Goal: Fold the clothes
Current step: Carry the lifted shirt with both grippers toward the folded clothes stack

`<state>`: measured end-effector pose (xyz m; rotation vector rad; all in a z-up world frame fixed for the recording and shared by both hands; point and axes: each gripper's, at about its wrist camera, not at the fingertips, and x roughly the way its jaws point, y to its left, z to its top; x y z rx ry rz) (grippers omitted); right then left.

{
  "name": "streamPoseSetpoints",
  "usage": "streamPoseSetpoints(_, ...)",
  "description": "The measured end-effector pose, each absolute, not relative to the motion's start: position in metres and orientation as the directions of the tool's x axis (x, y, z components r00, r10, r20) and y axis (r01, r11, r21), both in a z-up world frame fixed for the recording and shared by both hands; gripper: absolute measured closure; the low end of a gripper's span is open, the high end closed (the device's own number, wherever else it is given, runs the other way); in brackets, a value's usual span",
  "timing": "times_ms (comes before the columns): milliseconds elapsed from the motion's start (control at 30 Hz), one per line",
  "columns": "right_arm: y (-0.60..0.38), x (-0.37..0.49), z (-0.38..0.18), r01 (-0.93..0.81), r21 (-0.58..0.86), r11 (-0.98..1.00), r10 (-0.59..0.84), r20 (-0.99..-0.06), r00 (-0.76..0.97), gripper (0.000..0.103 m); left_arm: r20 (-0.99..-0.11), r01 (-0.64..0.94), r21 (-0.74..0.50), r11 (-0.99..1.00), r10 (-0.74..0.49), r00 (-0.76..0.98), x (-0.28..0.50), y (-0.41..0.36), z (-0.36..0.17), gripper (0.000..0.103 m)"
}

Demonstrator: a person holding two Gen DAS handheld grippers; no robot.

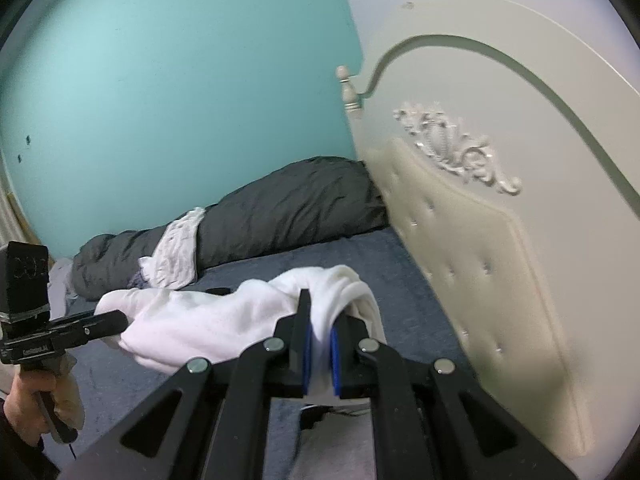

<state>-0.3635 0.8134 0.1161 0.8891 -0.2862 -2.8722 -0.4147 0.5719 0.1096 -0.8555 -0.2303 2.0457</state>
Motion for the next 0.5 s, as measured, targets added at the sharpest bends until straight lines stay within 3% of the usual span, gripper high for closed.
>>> streamPoseSetpoints(233,0.853,-0.356,0.072,-0.021,0.204,-0.979,-0.106,-0.589,-0.801,0.096,-0.526,-0.669,-0.475,-0.571,0.794,-0.305,-0.392,0.616,0.054,0.072)
streamPoseSetpoints(500,0.879,-0.288,0.028,-0.020,0.279,-0.960,-0.163,-0.617,-0.770,0.096,-0.556,-0.686,-0.502,-0.527,0.804,-0.211,-0.322,0.627,0.015,0.072)
